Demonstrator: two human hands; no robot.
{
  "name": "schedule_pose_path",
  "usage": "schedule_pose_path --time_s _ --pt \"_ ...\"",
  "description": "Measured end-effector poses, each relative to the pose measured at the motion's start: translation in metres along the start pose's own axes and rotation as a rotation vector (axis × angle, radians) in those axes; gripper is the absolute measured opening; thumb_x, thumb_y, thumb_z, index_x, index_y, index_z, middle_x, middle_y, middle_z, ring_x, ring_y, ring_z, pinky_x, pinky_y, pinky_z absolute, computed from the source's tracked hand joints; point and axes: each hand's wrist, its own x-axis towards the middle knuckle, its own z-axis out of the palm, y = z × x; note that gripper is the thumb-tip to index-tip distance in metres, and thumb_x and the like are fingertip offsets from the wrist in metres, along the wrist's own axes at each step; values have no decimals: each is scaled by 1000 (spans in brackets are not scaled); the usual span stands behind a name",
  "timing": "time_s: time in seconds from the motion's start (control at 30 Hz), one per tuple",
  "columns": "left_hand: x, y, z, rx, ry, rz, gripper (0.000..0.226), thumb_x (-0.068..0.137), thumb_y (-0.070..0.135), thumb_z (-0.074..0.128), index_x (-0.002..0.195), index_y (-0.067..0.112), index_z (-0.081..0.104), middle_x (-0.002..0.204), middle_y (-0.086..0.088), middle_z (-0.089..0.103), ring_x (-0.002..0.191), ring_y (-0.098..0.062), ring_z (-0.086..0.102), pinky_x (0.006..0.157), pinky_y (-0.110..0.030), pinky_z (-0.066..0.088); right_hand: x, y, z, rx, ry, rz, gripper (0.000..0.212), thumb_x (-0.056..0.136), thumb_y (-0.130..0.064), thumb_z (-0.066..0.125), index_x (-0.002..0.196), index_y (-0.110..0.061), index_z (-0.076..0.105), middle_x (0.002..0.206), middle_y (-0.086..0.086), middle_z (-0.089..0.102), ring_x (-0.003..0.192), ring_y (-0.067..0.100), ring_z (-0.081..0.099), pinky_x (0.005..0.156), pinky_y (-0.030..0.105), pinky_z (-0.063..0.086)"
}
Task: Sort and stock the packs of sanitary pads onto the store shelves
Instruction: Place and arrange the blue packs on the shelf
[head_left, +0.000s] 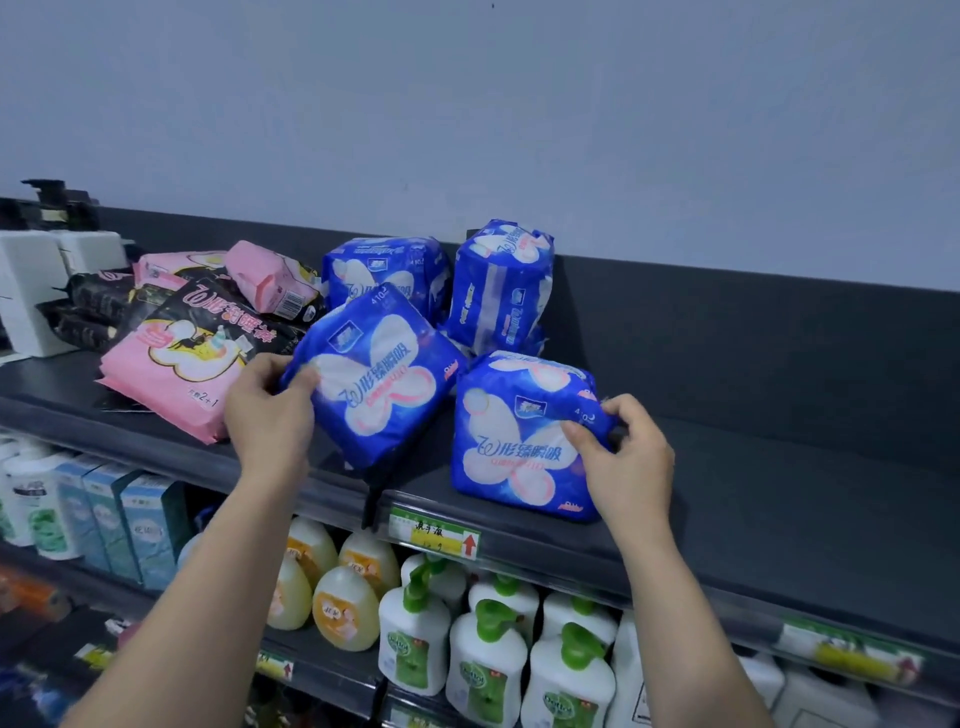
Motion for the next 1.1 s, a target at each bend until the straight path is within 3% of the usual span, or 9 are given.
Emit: schedule_pose_path --time_s 0.17,0.33,0.53,0.63,0.73,0.9,1.1 --pt "-9 15 1 -166 -2 114 21 88 12 66 79 30 59 79 14 60 66 6 55 76 -25 49 -6 -7 -21 53 99 1 35 76 -10 80 64 -14 47 71 -11 60 62 10 51 62 29 44" --pt "-25 25 22 -237 -129 218 20 82 16 72 78 33 63 85 -3 66 75 -15 58 74 -34 50 -16 -11 -57 31 236 24 39 74 -7 81 61 -17 45 71 -11 60 65 12 54 66 31 47" --pt "-52 21 57 -247 -255 257 23 80 24 70 72 44 62 87 -4 66 76 -16 57 76 -40 50 -38 -10 -118 -147 405 44 37 75 -12 79 61 -15 45 68 -1 58 64 17 51 65 35 44" --pt "-75 26 74 -261 -349 260 21 81 22 68 74 40 61 82 2 65 75 -13 57 74 -36 48 -50 -15 -152 -218 518 49 34 75 -13 79 63 -12 47 71 3 59 65 17 51 65 34 43" --pt "-104 34 91 -268 -426 299 13 82 13 68 82 25 62 76 15 59 69 -2 53 72 -28 45 -61 -22 -185 -272 586 54 33 76 -14 79 65 -10 48 71 3 61 65 19 52 65 34 43" --pt "-162 57 116 -307 -544 351 13 83 8 67 83 21 63 77 17 57 70 2 51 68 -12 40 -86 -31 -246 -328 688 73 32 76 -14 79 66 -11 49 69 -1 61 66 19 54 64 33 42" --pt "-257 83 137 -349 -685 319 14 82 5 66 80 18 63 76 16 57 67 7 52 65 -7 39 -129 -37 -339 -395 800 122 34 75 -18 80 63 -17 48 70 -7 63 67 16 57 67 35 46"
